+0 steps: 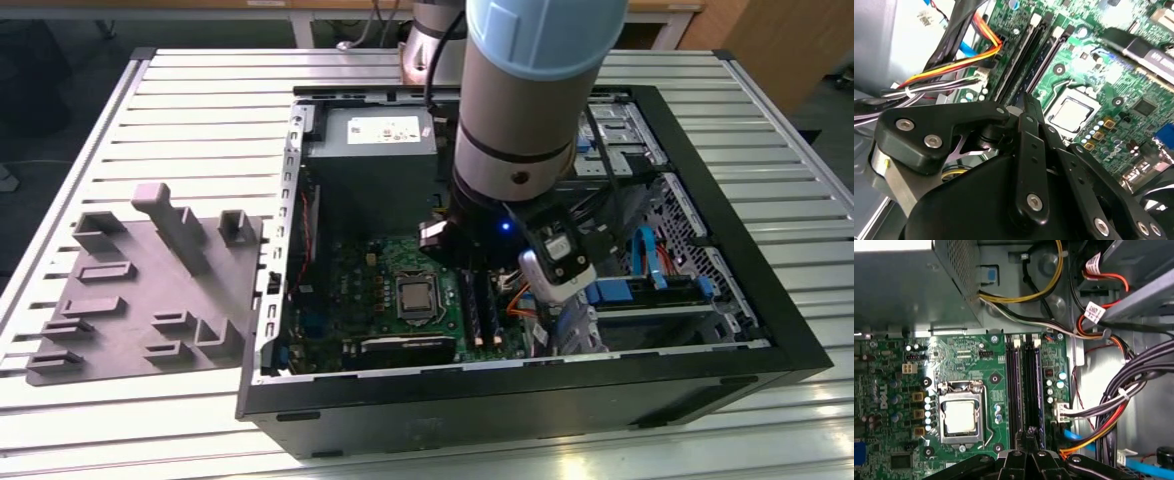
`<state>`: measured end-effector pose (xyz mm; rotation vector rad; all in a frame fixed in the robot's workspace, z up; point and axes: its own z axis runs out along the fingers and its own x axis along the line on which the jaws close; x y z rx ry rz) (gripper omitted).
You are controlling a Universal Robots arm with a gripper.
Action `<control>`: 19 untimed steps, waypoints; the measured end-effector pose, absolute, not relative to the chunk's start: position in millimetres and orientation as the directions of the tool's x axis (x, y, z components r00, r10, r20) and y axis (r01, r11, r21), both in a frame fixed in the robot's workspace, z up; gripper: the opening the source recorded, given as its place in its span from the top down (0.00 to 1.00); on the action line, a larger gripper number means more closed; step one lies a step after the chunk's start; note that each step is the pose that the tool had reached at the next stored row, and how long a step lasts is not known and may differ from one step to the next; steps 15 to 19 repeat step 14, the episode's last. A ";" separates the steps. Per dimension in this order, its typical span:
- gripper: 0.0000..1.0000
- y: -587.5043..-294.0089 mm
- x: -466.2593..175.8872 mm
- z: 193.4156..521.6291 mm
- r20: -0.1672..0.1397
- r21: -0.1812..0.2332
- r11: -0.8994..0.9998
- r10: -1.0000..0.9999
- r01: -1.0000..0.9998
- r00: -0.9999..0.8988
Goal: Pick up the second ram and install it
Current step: 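Press down the second ram until it locks into place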
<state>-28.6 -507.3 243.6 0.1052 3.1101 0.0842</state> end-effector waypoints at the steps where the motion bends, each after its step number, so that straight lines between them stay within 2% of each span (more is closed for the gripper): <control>1: 0.89 -505.9 -28.7 243.5 -0.027 0.055 0.996 0.068 0.067 -0.997; 19: 0.89 -498.7 -28.7 243.3 -0.027 0.055 0.996 0.068 0.067 -0.997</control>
